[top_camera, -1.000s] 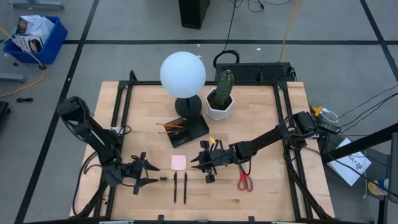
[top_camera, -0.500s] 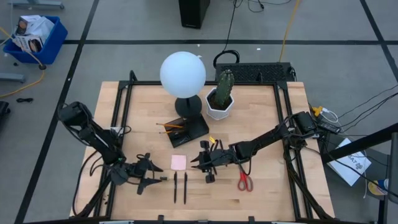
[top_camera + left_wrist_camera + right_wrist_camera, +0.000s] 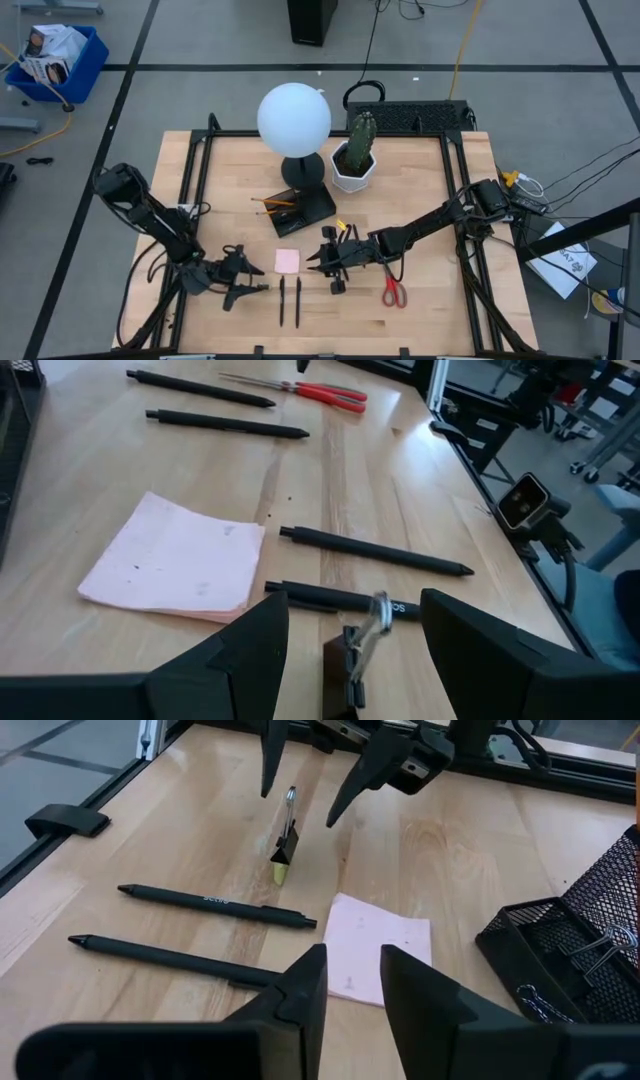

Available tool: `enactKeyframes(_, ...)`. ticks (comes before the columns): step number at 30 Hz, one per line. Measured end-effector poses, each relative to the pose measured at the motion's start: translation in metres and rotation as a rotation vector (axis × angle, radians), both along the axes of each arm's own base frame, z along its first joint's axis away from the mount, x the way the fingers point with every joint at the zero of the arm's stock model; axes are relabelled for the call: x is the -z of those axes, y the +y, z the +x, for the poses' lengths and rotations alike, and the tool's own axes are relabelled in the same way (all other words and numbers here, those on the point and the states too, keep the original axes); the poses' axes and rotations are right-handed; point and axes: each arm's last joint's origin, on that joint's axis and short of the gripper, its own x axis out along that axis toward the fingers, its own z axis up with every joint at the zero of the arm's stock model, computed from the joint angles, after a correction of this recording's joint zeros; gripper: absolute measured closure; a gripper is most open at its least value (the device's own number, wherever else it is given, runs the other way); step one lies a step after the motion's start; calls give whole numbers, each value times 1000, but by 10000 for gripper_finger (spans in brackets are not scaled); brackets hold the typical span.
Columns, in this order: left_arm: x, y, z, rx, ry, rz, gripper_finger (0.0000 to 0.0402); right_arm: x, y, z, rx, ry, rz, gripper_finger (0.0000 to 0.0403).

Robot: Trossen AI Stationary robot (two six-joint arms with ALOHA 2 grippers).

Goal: Pick and place office supplies into organizer
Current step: Put the black binder clip into the desk organizer

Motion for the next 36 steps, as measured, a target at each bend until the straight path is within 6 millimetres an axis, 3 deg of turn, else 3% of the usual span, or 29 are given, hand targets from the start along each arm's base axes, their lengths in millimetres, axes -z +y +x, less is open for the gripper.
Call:
enactKeyframes(12,0,0,1,25,17,-16,177,0,0,0,-3,-1,-6,314)
enactKeyframes(31,-1,1,2,12,-13,24,384,0,0,0,-4,0,-6,314)
enactKeyframes(36,-8,1,5,-9,-92,71,379,0,0,0,-4,0,-7,314)
